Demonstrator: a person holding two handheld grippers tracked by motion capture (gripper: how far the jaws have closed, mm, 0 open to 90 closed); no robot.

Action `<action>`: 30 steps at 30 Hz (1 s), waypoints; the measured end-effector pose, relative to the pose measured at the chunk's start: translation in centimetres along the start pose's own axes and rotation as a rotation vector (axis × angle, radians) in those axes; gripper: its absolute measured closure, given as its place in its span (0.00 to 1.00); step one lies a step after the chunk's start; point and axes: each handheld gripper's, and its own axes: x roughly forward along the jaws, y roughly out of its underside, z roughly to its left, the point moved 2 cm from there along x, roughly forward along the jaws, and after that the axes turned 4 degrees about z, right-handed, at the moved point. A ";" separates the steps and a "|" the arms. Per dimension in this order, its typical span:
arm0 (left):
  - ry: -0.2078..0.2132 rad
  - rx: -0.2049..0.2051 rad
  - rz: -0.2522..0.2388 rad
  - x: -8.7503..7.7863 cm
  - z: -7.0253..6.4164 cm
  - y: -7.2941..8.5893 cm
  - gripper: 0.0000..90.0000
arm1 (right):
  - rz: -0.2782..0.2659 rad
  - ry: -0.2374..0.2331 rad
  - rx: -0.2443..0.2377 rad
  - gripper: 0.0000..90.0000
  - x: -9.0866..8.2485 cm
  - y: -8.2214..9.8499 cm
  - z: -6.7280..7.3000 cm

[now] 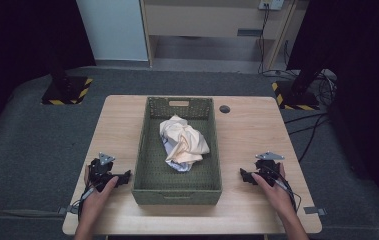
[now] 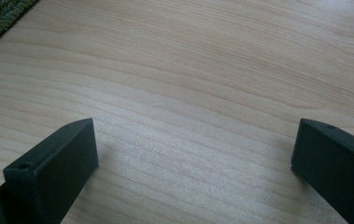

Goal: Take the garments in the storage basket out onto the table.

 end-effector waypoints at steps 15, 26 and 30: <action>-0.002 -0.002 -0.001 0.0 0.0 0.0 0.00 | 0.000 0.001 0.004 0.01 0.0 0.0 0.0; -0.007 -0.009 0.000 0.0 -0.1 0.0 0.00 | -0.001 0.005 0.009 0.00 0.0 0.0 0.1; -0.008 -0.009 0.000 0.0 -0.1 0.0 0.00 | 0.001 0.009 0.014 0.00 0.0 0.0 0.1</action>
